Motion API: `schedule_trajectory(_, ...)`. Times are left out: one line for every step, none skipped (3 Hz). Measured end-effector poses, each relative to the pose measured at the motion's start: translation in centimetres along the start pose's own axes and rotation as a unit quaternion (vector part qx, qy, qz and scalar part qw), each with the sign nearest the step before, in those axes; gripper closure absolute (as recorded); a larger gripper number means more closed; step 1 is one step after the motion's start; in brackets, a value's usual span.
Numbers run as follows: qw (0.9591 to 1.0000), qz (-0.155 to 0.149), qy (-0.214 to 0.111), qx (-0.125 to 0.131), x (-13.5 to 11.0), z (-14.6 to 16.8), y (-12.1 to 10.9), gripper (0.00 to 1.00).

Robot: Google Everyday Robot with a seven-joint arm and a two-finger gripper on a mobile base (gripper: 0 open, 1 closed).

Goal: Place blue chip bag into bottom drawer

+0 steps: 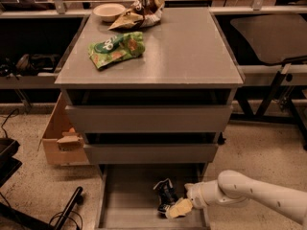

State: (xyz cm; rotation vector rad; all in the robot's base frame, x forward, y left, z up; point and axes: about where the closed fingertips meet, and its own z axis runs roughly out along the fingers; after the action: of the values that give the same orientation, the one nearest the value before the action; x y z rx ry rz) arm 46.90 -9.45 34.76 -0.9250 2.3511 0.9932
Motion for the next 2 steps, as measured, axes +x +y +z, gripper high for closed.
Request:
schedule_trajectory(0.9981, -0.032, 0.05, -0.018, 2.5, -5.9, 6.2, 0.0)
schedule_trajectory(0.9936, -0.017, 0.106, -0.034, 4.8, -10.9, 12.7, 0.0)
